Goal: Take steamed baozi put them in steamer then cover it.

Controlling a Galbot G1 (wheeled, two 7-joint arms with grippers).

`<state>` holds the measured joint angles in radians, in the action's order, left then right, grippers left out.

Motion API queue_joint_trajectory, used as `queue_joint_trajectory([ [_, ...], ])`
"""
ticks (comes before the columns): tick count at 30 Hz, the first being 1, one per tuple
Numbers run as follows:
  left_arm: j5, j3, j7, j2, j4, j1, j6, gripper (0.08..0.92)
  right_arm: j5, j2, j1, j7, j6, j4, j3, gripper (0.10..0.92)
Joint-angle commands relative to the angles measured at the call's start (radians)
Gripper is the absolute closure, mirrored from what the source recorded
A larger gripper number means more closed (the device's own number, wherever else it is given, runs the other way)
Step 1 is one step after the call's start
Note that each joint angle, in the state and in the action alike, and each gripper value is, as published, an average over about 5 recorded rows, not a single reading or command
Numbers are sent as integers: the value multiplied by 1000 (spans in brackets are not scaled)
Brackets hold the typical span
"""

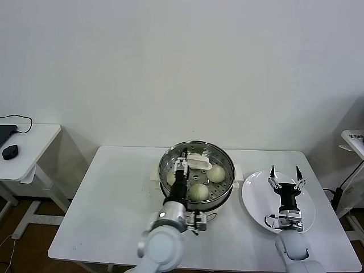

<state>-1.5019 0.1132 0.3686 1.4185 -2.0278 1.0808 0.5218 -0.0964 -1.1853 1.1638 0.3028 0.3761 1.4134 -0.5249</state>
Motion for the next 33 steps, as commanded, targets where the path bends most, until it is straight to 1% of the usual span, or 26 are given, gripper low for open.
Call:
queue_joint_trajectory([
  [1,616,-291,-188,-136,-240,71,0,177,-124,21,36,-65,-28,36,9,203],
  [2,731,-342,-250,-140,-215,68,-17,177,-158,27,45,-80,-38,45,11,203],
  [3,849,-391,-315,-145,-178,63,-53,177,-189,32,54,-93,-47,53,13,203],
  [5,1072,-478,-418,-157,-81,52,-137,177,-239,39,69,-110,-72,68,17,203],
  [6,1189,-515,-455,-166,-25,47,-192,177,-263,43,76,-118,-84,75,18,203],
  [7,1289,-545,-467,-174,23,45,-248,177,-278,45,81,-124,-94,81,18,203],
  [9,1456,-593,-466,-189,110,42,-340,177,-299,49,93,-136,-117,91,16,203],
  [11,1565,-622,-444,-199,179,42,-410,177,-315,51,104,-151,-141,103,13,203],
  [13,1615,-642,-421,-202,234,47,-459,177,-326,52,115,-168,-154,111,8,203],
  [15,1641,-651,-401,-198,263,57,-488,177,-340,53,124,-176,-147,112,4,203],
  [19,1653,-658,-366,-179,285,71,-528,177,-361,58,143,-188,-142,122,-1,203],
  [24,1649,-659,-341,-164,276,96,-550,177,-360,58,159,-194,-139,132,-9,203],
  [29,1580,-654,-318,-164,258,150,-550,177,-359,58,180,-199,-129,148,-19,203],
  [33,1567,-656,-296,-157,250,190,-576,177,-358,51,195,-193,-127,161,-23,203],
])
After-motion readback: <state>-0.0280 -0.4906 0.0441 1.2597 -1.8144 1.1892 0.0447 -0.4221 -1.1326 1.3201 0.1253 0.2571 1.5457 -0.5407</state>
